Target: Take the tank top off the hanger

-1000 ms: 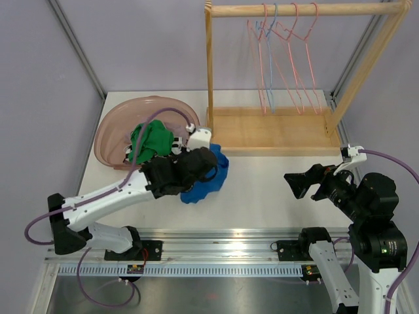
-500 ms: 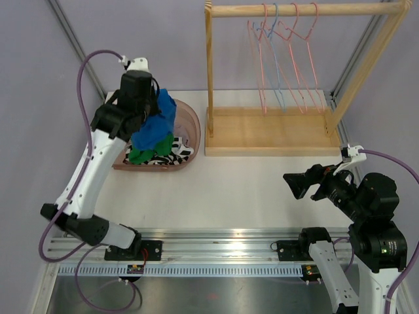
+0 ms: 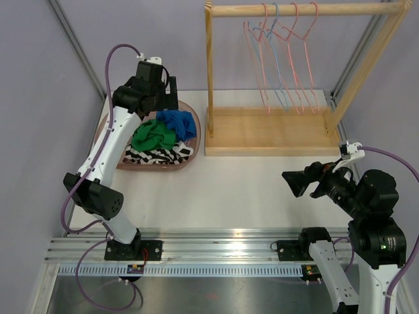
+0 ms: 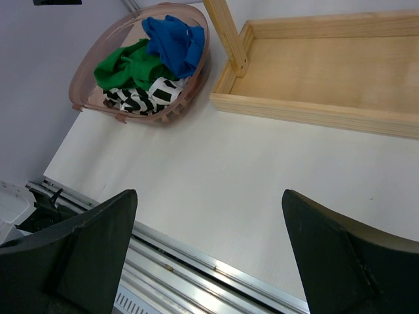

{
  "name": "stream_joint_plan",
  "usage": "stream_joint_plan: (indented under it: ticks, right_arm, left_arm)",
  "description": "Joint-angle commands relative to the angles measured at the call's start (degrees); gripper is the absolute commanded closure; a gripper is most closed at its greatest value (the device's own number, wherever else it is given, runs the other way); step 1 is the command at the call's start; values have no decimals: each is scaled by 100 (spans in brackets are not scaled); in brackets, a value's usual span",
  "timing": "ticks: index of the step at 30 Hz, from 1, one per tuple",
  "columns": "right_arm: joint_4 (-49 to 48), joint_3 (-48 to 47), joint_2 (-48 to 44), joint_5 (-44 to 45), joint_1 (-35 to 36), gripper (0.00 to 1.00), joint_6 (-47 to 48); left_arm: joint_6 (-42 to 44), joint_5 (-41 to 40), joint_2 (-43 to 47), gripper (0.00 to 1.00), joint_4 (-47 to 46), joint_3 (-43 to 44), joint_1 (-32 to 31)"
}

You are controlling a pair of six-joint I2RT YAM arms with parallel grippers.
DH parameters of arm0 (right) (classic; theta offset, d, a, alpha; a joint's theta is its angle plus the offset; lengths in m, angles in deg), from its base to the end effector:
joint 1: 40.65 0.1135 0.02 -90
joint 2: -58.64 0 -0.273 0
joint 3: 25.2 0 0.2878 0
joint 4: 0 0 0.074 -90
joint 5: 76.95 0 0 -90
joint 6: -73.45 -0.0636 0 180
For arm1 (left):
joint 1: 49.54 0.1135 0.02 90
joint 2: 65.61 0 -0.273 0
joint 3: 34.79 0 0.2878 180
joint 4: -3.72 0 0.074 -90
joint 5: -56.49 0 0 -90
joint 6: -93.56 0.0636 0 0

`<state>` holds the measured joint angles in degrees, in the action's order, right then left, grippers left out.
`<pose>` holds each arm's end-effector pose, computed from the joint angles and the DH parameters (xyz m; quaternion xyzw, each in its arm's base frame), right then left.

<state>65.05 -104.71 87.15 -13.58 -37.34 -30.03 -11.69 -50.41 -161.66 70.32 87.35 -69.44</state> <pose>0.0864 0.0336 0.4357 -0.0732 0.7766 0.2670 0.5659 0.3916 -0.1221 0.4240 -0.0250 0.9001 0.0022 0.4350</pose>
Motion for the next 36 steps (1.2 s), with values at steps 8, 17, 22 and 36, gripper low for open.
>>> stream_joint_plan:
  ticks: [8, 17, 22, 36]
  right_arm:
    - [174, -686, 628, 1431, 231, 0, 205]
    - [420, -1108, 1296, 2179, 635, 1, 407]
    - [569, -1328, 1692, 3303, 1048, 1, 425]
    - [394, -679, 674, 4008, 1312, 0, 829]
  left_arm:
    - [-207, -251, 2273, 1, -147, -1295, 48]
    - [-181, -954, 5112, 1, -359, -3169, 39]
    - [-119, -1358, 5816, 1, 281, -3522, 39]
    - [-128, -534, 7073, 1, 1110, -4269, 4]
